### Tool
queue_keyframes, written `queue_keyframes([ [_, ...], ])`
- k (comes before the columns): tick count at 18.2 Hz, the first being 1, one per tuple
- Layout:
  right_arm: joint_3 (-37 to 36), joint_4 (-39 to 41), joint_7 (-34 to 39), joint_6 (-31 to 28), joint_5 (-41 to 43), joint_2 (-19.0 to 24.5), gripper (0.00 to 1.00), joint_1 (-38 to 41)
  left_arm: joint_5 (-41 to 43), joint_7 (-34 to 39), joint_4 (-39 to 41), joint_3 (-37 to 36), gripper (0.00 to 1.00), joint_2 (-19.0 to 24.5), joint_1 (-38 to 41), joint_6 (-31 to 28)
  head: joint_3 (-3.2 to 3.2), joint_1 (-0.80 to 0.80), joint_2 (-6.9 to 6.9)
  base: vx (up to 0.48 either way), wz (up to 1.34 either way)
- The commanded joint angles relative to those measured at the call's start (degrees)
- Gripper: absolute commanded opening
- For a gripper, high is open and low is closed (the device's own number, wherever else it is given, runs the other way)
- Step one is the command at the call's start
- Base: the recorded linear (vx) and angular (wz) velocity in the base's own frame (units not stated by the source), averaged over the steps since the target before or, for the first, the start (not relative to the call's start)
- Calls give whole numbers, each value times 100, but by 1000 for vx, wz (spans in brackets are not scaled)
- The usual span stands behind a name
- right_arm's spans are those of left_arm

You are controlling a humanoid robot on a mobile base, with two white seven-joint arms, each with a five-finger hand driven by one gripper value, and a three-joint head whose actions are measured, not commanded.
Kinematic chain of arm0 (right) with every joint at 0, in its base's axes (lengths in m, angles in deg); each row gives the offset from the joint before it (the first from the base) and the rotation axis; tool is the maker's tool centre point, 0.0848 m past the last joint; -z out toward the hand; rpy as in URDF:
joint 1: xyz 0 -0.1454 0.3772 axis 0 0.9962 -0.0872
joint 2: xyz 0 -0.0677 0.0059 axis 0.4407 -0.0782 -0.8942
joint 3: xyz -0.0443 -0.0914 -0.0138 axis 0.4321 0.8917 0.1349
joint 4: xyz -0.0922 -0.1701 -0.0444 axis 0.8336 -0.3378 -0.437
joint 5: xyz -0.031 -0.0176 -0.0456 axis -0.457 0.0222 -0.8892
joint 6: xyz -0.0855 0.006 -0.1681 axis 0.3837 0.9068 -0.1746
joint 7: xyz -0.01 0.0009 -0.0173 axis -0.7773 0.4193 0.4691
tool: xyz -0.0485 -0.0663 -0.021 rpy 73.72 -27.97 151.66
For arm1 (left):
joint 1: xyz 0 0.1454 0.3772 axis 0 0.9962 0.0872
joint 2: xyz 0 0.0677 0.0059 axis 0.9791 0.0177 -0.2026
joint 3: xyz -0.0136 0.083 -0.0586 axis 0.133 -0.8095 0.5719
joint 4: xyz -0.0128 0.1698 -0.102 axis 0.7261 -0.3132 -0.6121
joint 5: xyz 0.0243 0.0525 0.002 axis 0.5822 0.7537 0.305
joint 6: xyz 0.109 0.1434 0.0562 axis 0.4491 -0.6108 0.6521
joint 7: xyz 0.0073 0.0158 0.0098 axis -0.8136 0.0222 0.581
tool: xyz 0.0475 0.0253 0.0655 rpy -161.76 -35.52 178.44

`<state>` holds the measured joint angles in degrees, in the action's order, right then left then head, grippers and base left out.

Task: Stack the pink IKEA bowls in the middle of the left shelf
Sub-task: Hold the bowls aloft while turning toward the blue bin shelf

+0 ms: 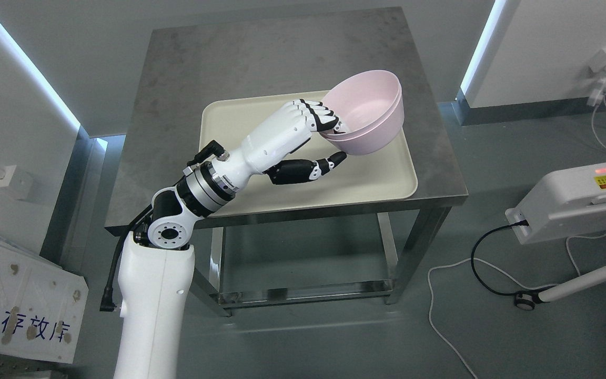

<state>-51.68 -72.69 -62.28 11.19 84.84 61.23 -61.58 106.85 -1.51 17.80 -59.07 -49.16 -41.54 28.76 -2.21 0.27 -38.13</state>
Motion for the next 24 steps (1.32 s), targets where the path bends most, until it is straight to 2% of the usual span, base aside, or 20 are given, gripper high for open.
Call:
queue_keyframes([
  [1,-26,100,-4,-5,9,-100,100,1,-8,4,337,75,0,100,62,0,0,0,0,-202,-147],
  [14,-26,100,-4,-5,9,-100,100,1,-61,4,346,365,1,100,291,0,0,0,0,-309,-181],
  [24,-26,100,-4,-5,9,-100,100,1,-184,13,407,470,1,100,273,0,0,0,0,-325,131],
])
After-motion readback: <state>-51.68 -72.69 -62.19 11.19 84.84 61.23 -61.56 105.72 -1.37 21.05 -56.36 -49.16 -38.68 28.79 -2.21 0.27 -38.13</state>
